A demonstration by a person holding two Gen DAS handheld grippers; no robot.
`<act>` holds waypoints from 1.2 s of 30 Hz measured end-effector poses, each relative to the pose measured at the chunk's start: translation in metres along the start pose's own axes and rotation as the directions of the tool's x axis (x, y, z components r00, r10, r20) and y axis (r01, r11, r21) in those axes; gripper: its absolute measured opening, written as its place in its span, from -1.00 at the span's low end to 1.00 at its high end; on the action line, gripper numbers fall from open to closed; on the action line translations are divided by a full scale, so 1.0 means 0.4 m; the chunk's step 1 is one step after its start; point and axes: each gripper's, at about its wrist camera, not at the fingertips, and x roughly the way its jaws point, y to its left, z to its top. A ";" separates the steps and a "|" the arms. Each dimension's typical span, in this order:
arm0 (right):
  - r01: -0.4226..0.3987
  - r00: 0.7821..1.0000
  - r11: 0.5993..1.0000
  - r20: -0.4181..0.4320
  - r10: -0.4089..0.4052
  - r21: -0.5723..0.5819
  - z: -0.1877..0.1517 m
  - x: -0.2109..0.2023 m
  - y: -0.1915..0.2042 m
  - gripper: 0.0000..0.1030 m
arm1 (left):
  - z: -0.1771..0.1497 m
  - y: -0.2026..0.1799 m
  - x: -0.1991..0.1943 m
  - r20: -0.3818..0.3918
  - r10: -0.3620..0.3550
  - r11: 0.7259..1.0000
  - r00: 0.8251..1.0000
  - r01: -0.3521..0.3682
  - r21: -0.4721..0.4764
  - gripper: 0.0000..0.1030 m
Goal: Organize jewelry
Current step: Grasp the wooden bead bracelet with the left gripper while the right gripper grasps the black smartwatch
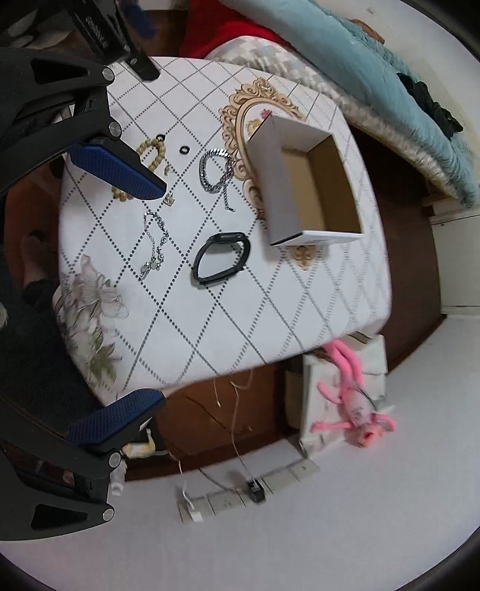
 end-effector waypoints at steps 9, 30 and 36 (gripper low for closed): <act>-0.051 0.990 0.998 -0.127 0.054 0.029 -0.021 0.215 0.002 0.76 | -0.015 -0.047 0.160 -0.110 -0.052 0.999 0.993 0.053 0.005 0.55; -0.155 0.985 0.987 -0.073 0.159 0.050 0.076 0.318 0.061 0.75 | 0.036 -0.126 0.124 0.058 0.016 0.991 0.998 -0.024 0.133 -0.81; -0.144 0.985 0.989 -0.092 0.145 0.014 0.124 0.374 0.110 0.75 | 0.066 -0.125 0.099 0.112 0.029 0.991 0.993 -0.044 0.130 -0.81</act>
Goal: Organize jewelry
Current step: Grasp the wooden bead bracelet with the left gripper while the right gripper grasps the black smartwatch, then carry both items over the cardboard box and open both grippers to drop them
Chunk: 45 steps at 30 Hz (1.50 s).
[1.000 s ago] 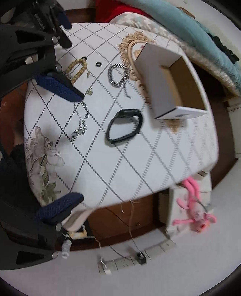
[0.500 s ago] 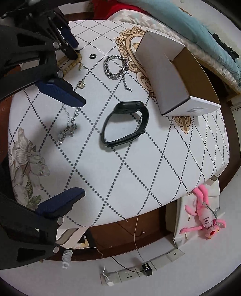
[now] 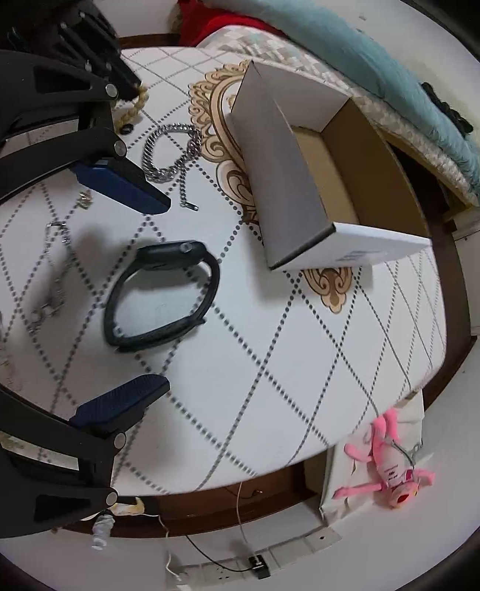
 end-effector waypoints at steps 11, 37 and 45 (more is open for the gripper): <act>0.028 0.998 0.999 0.063 -0.026 -0.041 -0.007 -0.015 0.032 -0.01 | 0.027 0.019 -0.040 0.062 -0.028 1.000 0.998 0.027 0.004 -0.81; -0.239 0.938 0.967 0.238 0.254 -0.088 0.148 -0.291 0.096 -0.06 | 0.327 0.012 -0.263 0.207 -0.268 0.963 0.941 0.268 0.028 -0.81; -0.220 0.954 0.969 0.182 0.237 -0.107 0.274 -0.204 0.126 -0.06 | 0.416 0.025 -0.172 0.131 -0.267 0.962 0.955 0.271 -0.014 -0.77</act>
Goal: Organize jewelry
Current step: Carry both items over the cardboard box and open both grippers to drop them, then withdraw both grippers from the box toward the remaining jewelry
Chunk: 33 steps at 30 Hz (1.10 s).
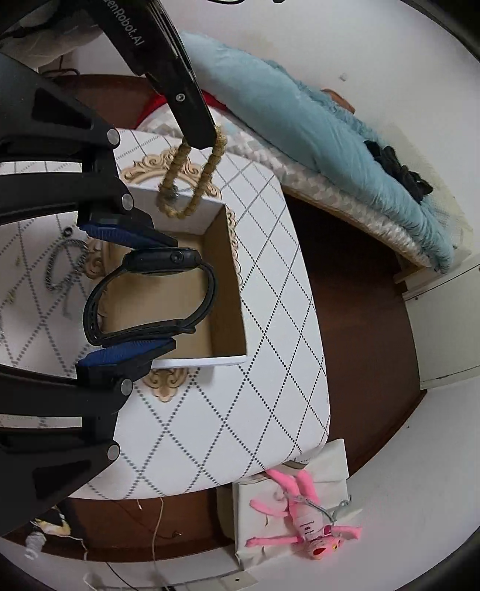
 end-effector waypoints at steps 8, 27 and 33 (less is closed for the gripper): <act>0.066 0.992 0.998 -0.110 -0.068 -0.021 0.062 0.091 0.003 0.27 | 0.006 0.058 0.026 -0.005 0.130 0.991 0.992 -0.130 -0.045 0.41; 0.381 0.919 0.916 -0.055 -0.390 -0.121 -0.040 0.086 -0.026 0.99 | -0.136 0.082 0.118 0.003 0.298 0.954 0.955 -0.298 -0.023 1.00; 0.369 0.925 0.923 -0.053 -0.376 -0.113 -0.051 0.076 -0.029 0.99 | -0.142 0.079 0.091 0.014 0.304 0.952 0.953 -0.303 -0.043 1.00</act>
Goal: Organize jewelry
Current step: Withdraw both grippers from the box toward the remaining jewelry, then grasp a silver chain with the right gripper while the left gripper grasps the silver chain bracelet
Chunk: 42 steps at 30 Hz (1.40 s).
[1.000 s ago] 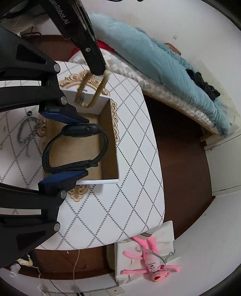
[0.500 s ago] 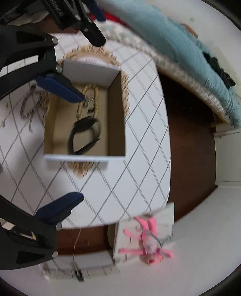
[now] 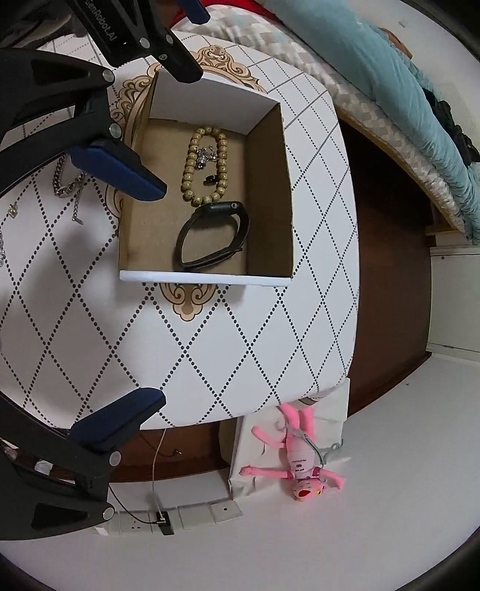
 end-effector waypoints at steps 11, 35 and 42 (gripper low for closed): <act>0.031 0.992 0.999 0.123 -0.034 0.031 -0.050 -0.146 -0.014 0.99 | -0.040 0.004 -0.161 0.104 0.000 1.000 0.995 0.000 -0.003 1.00; -0.065 0.988 0.992 0.149 0.048 0.110 -0.197 -0.334 -0.084 0.98 | -0.183 0.019 -0.245 0.061 -0.012 1.000 0.998 0.013 -0.013 1.00; -0.090 0.993 0.983 -0.056 0.100 0.159 -0.352 -0.127 -0.102 0.74 | -0.316 0.016 -0.084 -0.115 0.045 0.999 0.992 -0.044 0.007 1.00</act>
